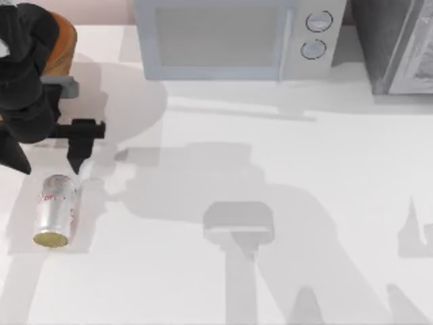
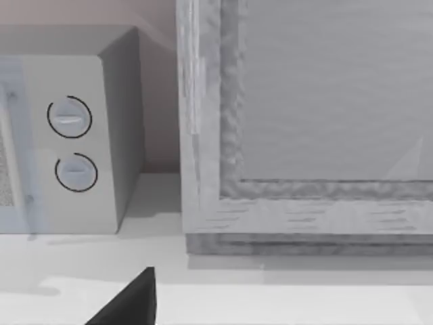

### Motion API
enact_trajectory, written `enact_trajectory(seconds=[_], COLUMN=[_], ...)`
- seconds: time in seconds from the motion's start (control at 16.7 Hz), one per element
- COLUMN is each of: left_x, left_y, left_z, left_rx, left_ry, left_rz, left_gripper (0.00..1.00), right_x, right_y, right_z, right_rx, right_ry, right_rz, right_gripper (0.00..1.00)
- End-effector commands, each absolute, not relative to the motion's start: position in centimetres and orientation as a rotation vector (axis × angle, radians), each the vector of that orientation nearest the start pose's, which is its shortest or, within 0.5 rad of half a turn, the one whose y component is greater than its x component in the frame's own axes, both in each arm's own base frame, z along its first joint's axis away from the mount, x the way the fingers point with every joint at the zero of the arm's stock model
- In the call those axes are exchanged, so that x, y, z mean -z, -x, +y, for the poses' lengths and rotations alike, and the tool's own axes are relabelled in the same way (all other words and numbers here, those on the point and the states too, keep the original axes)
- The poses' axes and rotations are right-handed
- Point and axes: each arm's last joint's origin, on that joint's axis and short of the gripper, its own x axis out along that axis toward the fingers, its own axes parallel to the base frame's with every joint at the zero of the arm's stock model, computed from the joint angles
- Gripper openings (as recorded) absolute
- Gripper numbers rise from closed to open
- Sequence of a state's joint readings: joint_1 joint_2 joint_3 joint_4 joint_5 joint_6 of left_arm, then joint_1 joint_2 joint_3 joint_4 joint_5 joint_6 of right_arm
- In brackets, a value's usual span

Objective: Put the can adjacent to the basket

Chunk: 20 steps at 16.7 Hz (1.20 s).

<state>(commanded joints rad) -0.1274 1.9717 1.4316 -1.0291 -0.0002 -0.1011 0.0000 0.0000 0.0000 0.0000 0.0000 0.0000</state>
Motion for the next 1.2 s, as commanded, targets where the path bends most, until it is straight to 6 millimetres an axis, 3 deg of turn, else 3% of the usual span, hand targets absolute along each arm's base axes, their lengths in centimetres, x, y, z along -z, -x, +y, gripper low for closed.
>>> enact_trajectory(seconds=[0.72, 0.96, 1.2], left_x=[-17.1, -18.8, -20.6], left_y=[-36.2, -35.7, -36.3], left_z=[-4.9, -6.1, -5.1], left_rx=[0.022, 0.042, 0.026], left_ry=[-0.042, -0.075, -0.038], left_rz=[1.595, 1.604, 1.577], left_gripper=[1.00, 1.00, 1.00], right_x=[-16.0, -16.0, -16.0], right_y=[-10.6, -10.6, -10.6], right_z=[-0.1, -0.1, -0.1], right_rx=[0.000, 0.000, 0.000], right_ry=[0.000, 0.000, 0.000], right_rz=[0.000, 0.000, 0.000], right_gripper=[1.00, 1.00, 1.00])
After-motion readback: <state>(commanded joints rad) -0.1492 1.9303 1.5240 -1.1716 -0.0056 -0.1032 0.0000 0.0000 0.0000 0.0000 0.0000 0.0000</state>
